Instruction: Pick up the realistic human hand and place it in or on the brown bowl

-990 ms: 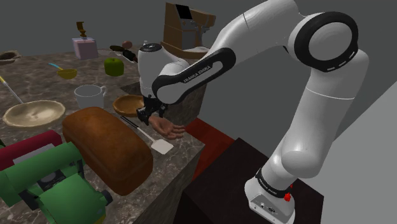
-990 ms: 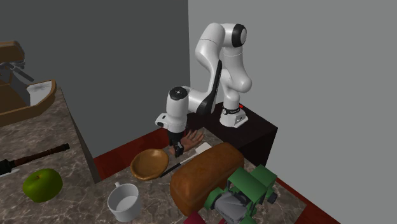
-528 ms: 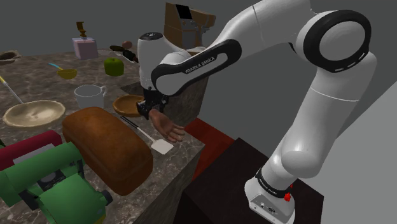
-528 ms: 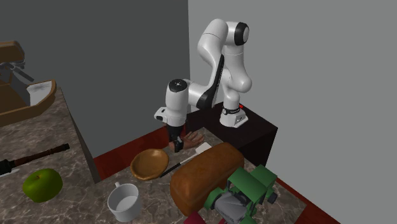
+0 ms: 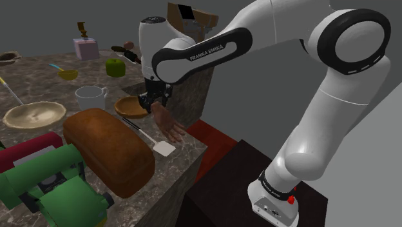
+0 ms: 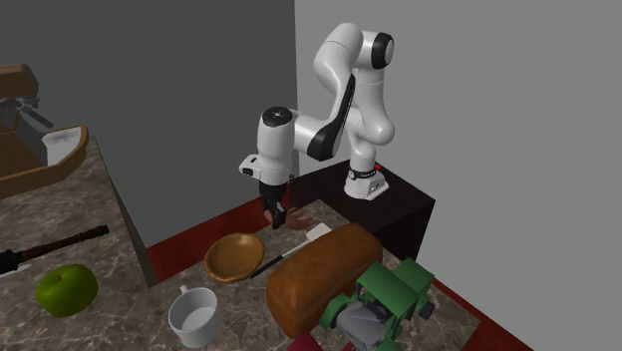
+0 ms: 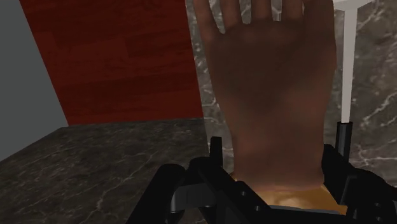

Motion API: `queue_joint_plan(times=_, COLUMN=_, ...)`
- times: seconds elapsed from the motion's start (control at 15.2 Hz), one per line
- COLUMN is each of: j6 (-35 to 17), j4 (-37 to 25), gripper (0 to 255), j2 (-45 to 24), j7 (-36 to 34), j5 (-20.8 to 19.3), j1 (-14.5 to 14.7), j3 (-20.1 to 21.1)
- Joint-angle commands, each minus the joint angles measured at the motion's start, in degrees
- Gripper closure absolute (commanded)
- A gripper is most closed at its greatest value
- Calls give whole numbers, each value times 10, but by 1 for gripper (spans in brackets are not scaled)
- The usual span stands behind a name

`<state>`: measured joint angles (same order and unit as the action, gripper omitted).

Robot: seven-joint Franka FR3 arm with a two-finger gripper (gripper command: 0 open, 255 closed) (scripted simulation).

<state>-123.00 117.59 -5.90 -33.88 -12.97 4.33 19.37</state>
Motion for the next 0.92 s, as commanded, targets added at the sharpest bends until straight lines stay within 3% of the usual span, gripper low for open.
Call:
queue_joint_plan(times=0.0, j6=14, j4=-8, gripper=255, j2=8, j7=5, j5=5, j1=-1, j3=0)
queue_joint_plan(times=0.46, j6=58, j4=-35, gripper=255, j2=26, j7=18, j5=17, j1=-1, j3=2)
queue_joint_plan(times=0.86, j6=107, j4=-218, gripper=255, j2=-116, j7=14, j5=-27, j1=11, j3=-6)
